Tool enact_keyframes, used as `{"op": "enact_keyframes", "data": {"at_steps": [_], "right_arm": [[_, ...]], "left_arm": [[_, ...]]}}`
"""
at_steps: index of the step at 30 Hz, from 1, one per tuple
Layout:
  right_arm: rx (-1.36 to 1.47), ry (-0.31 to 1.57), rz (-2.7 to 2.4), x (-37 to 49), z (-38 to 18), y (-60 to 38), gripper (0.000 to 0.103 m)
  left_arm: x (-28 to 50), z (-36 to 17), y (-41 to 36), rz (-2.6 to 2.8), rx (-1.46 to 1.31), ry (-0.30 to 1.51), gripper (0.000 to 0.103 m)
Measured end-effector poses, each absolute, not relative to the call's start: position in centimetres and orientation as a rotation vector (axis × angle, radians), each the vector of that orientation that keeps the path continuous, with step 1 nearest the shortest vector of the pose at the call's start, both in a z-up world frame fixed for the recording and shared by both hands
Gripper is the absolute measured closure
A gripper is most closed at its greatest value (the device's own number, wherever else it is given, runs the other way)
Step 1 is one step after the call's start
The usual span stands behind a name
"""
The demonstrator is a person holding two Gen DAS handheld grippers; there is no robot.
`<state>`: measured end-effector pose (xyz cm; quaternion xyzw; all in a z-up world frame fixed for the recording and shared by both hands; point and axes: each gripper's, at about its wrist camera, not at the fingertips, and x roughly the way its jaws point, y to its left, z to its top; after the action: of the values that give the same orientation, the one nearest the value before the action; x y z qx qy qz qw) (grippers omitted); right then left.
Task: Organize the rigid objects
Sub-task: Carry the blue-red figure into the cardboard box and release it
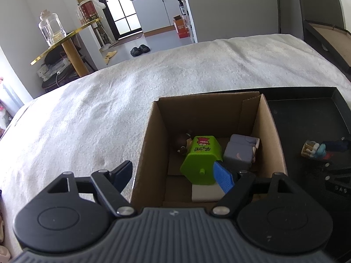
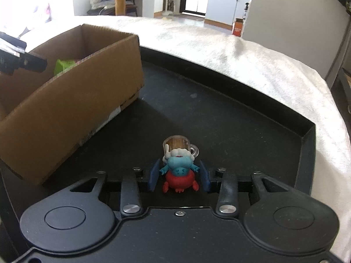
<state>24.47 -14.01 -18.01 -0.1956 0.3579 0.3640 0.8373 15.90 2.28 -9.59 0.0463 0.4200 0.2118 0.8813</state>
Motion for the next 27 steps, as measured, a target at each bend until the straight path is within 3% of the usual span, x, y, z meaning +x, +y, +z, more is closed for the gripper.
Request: {"op": "enact_keyframes", "data": {"at_steps": [27], "right_arm": [[-0.34, 0.585, 0.766, 22.8, -9.8, -12.4, 0.065]], "left_arm": [[14.0, -9.2, 5.2, 0.467, 0.052, 0.853, 0.023]]}}
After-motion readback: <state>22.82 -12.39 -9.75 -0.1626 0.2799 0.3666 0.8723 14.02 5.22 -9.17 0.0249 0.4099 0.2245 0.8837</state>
